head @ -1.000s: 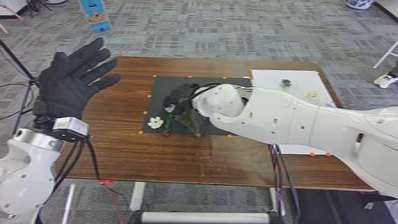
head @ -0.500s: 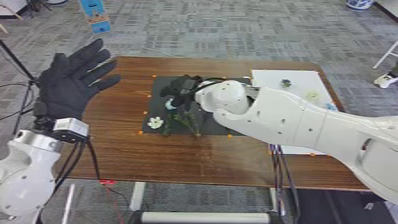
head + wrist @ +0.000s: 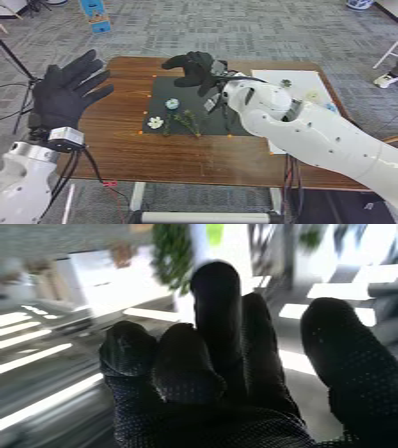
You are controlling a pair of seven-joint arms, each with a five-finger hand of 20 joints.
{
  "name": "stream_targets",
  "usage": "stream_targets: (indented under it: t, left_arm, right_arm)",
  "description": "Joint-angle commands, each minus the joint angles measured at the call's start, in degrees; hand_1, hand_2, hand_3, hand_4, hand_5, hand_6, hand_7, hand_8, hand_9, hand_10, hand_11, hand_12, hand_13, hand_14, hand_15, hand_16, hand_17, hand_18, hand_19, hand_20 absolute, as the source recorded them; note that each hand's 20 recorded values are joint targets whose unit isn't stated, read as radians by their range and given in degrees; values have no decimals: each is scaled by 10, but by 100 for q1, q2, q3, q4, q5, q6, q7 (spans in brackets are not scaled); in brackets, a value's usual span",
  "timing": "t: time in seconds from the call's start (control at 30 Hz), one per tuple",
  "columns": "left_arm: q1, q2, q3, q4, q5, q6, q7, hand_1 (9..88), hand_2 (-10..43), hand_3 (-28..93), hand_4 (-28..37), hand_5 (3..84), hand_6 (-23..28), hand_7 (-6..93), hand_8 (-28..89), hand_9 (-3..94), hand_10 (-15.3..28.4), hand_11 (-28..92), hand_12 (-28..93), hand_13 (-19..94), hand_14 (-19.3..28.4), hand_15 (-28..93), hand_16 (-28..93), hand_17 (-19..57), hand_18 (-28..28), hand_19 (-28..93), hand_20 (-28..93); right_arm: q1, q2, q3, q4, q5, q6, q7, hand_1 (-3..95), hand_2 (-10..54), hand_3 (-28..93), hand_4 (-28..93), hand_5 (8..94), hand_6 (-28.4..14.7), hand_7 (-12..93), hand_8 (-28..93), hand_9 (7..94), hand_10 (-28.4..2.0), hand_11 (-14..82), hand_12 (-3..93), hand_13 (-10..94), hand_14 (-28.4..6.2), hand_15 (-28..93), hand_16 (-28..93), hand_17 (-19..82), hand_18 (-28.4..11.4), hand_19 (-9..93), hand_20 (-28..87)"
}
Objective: Arrange flowers
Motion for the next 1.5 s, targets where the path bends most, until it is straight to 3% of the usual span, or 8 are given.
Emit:
stream_targets:
  t: [0.03, 0.17, 0.3, 0.47, 0.77, 1.03, 1.2, 1.5]
  left_arm:
    - [963, -476, -397, -260, 184, 508, -157, 222, -73, 630, -283, 262, 27, 140, -75, 189, 100, 111, 165, 167, 146, 118, 40, -98, 274, 425, 1]
    - [1130, -601, -404, -270, 204, 651, -137, 234, -85, 605, -283, 233, 24, 144, -75, 161, 92, 82, 174, 146, 145, 86, 47, -100, 278, 426, -2]
    - [1258, -670, -434, -295, 221, 646, -136, 245, -90, 581, -283, 203, 20, 147, -75, 137, 88, 32, 185, 118, 140, 25, 57, -112, 276, 416, -6]
    - [1307, -676, -423, -309, 174, 590, -56, 247, -93, 581, -283, 204, 20, 149, -75, 146, 89, 32, 201, 120, 138, 18, 74, -115, 269, 411, -4]
    - [1349, -682, -475, -328, 214, 457, -62, 238, -94, 603, -283, 237, 24, 149, -78, 179, 94, 71, 203, 147, 135, 52, 75, -110, 261, 408, 6]
    - [1365, -700, -471, -354, 207, 409, -70, 236, -95, 614, -283, 245, 24, 151, -79, 188, 97, 93, 192, 152, 135, 67, 68, -108, 258, 407, 13]
    - [1357, -655, -497, -369, 190, 429, -62, 234, -94, 615, -283, 246, 24, 152, -80, 190, 97, 98, 185, 153, 135, 71, 64, -107, 258, 405, 15]
    - [915, -376, -431, -265, 162, 310, -55, 230, -93, 618, -283, 248, 23, 152, -81, 194, 98, 104, 179, 157, 135, 75, 61, -107, 259, 405, 16]
  right_arm:
    - [-2069, 979, 1929, -670, 367, 541, 133, 211, 54, 848, -200, 476, -3, 144, -106, 666, -118, 270, 231, 718, -96, 891, 359, 374, -244, 932, 558]
    - [-2670, 1202, 2377, -795, -43, 495, 726, 234, 74, 885, -163, 381, -4, 108, -95, 645, -124, 256, 234, 709, -99, 887, 357, 366, -245, 931, 555]
    - [-2932, 1347, 2593, -700, -344, 623, 1572, 222, -14, 814, -199, 334, -14, 93, -85, 540, -145, 174, 208, 674, -106, 867, 349, 336, -244, 906, 539]
    - [-3217, 1738, 2792, -528, -962, 818, 2338, 208, -91, 782, -268, 345, -38, 94, -76, 443, -154, 133, 208, 609, -116, 867, 326, 293, -242, 863, 545]
    - [-3680, 2430, 2949, -273, -1849, 854, 3375, 320, -95, 654, -283, 369, -52, 127, -81, 403, -148, 139, 214, 576, -116, 876, 311, 279, -233, 843, 549]
    - [-3677, 2491, 2866, 317, -1731, 676, 3563, 302, -95, 728, -283, 385, -48, 152, -94, 399, -141, 149, 208, 570, -114, 880, 298, 275, -230, 837, 547]
    - [-3394, 2361, 2505, 812, -1711, 605, 3580, 299, -95, 745, -283, 403, -46, 162, -98, 414, -138, 156, 205, 584, -112, 882, 294, 282, -229, 841, 546]
    - [-3017, 2046, 2117, 1452, -1613, 495, 3659, 294, -95, 762, -283, 434, -39, 187, -104, 446, -140, 195, 212, 594, -109, 884, 293, 291, -226, 848, 544]
